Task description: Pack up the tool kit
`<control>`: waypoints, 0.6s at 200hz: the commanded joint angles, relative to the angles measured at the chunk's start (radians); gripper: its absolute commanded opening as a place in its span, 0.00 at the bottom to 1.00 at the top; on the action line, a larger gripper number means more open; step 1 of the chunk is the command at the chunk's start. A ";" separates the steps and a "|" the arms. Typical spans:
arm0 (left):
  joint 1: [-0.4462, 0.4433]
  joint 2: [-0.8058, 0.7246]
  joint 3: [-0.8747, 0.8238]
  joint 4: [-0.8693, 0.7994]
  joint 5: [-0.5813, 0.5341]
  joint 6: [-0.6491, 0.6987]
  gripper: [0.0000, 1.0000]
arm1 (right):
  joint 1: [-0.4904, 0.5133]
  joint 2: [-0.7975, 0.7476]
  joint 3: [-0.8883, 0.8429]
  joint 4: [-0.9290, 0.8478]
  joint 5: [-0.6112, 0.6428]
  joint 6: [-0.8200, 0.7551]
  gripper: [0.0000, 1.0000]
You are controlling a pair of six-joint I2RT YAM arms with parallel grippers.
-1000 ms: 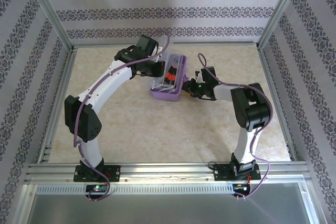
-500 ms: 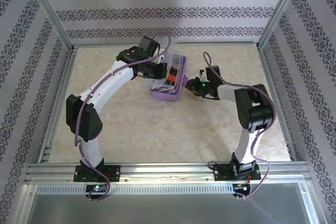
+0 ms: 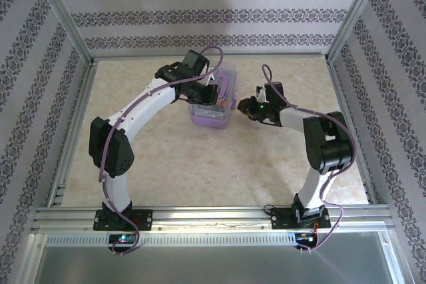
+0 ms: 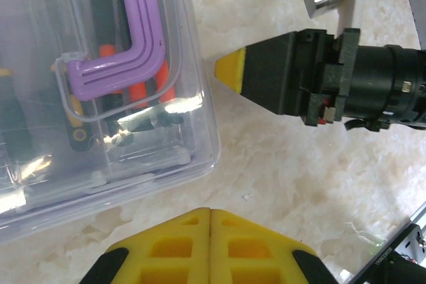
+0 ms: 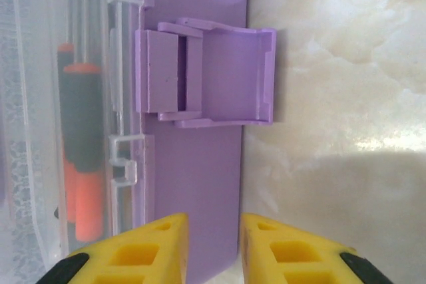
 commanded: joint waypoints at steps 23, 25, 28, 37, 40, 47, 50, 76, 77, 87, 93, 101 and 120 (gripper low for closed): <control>-0.004 0.035 0.091 -0.024 -0.104 0.046 0.27 | -0.007 -0.114 -0.068 -0.026 0.072 -0.063 0.32; -0.004 0.040 0.097 -0.029 -0.106 0.049 0.28 | -0.005 -0.120 -0.074 -0.025 0.077 -0.066 0.32; -0.003 0.045 0.109 -0.037 -0.110 0.053 0.31 | -0.003 -0.130 -0.086 -0.022 0.091 -0.072 0.33; -0.001 0.064 0.144 -0.062 -0.131 0.065 0.45 | 0.004 -0.149 -0.116 -0.010 0.118 -0.084 0.35; -0.001 0.071 0.155 -0.069 -0.139 0.068 0.48 | 0.006 -0.157 -0.127 -0.003 0.127 -0.088 0.36; -0.002 0.086 0.183 -0.086 -0.158 0.077 0.56 | 0.012 -0.176 -0.150 0.008 0.152 -0.097 0.37; 0.000 0.092 0.194 -0.092 -0.168 0.080 0.61 | 0.016 -0.183 -0.160 0.012 0.164 -0.100 0.38; 0.005 0.135 0.275 -0.126 -0.310 0.080 1.00 | 0.042 -0.270 -0.236 0.044 0.259 -0.112 0.51; 0.005 0.136 0.276 -0.125 -0.315 0.079 1.00 | 0.043 -0.274 -0.238 0.045 0.261 -0.113 0.52; 0.007 0.141 0.294 -0.124 -0.369 0.072 1.00 | 0.059 -0.307 -0.242 0.026 0.298 -0.141 0.60; 0.010 0.140 0.297 -0.114 -0.394 0.069 1.00 | 0.068 -0.328 -0.243 0.011 0.327 -0.158 0.65; 0.013 0.137 0.295 -0.098 -0.420 0.070 1.00 | 0.079 -0.351 -0.245 0.008 0.362 -0.176 0.72; 0.032 0.142 0.294 -0.055 -0.447 0.081 1.00 | 0.094 -0.387 -0.295 0.092 0.394 -0.188 0.75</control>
